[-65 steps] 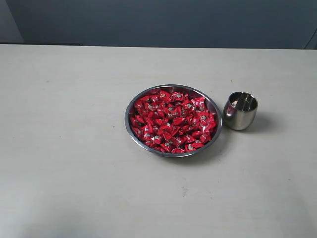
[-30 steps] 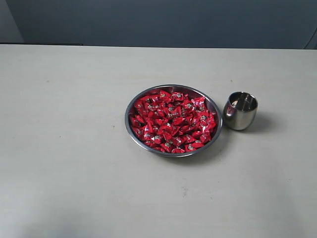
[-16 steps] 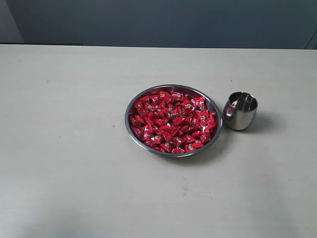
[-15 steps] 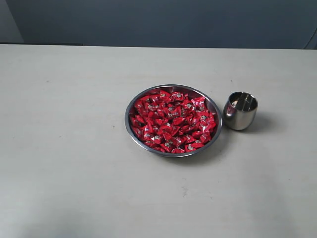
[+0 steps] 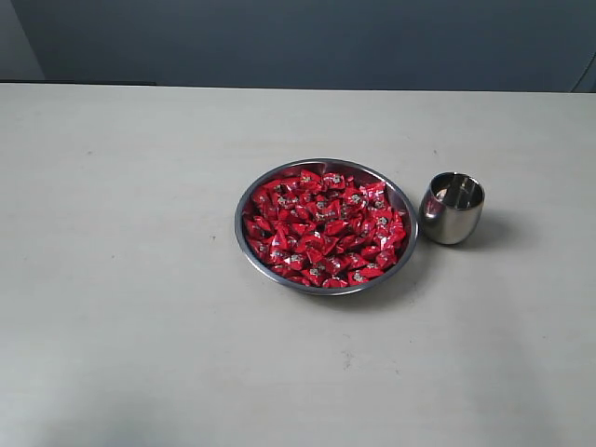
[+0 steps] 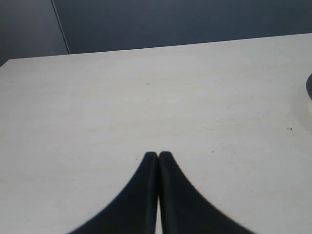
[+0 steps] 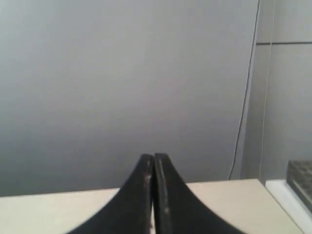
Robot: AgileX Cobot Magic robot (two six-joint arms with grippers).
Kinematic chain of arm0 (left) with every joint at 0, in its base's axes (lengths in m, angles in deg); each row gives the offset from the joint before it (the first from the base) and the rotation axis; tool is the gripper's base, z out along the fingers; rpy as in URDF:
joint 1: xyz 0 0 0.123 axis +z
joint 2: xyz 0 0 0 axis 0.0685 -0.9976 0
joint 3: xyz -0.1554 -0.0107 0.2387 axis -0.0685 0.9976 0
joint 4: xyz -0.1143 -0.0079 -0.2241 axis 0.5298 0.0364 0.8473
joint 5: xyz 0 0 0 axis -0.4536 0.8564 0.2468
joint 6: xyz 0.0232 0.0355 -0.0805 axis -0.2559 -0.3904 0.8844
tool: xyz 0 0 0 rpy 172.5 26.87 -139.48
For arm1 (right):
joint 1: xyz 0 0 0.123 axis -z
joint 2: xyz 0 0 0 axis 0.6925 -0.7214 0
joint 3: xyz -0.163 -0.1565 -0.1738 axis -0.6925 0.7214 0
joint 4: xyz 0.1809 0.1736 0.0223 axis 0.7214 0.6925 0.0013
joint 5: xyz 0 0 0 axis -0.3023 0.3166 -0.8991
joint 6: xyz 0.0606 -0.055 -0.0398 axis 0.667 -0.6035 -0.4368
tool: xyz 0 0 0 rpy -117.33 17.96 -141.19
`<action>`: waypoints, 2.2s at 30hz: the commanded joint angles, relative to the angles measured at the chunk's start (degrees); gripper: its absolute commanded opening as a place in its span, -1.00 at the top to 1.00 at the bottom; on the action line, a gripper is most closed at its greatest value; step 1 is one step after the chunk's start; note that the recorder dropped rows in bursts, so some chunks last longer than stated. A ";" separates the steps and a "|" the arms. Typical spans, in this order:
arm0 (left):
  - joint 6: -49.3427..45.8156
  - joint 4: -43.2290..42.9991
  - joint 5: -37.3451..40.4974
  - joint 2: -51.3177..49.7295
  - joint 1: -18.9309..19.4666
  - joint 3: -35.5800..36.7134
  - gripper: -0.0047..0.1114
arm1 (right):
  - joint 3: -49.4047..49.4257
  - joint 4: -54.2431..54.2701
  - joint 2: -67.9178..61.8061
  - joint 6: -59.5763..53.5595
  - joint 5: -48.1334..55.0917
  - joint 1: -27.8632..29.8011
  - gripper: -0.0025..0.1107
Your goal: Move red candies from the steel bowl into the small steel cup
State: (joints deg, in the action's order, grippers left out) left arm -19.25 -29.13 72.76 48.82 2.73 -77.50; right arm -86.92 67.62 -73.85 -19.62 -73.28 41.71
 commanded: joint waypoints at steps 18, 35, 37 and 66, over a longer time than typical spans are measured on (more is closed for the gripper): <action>0.09 -0.11 -0.31 0.27 -0.46 -0.48 0.91 | -4.29 17.87 -35.35 -14.66 8.08 -18.25 0.97; 0.09 -0.11 -0.31 0.27 -0.46 -0.48 0.91 | -29.76 15.27 -79.37 -16.62 11.84 -35.96 0.34; 0.09 -0.11 -0.31 0.27 -0.46 -0.48 0.91 | -31.80 15.27 -81.66 -16.62 11.32 -35.96 0.34; 0.09 -0.11 -0.31 0.27 -0.46 -0.48 0.91 | -36.93 4.25 -81.66 -8.30 14.83 -35.53 0.96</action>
State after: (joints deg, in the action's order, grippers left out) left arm -19.25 -29.13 72.76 48.82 2.73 -77.50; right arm -123.48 73.44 -158.34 -29.24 -59.62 5.83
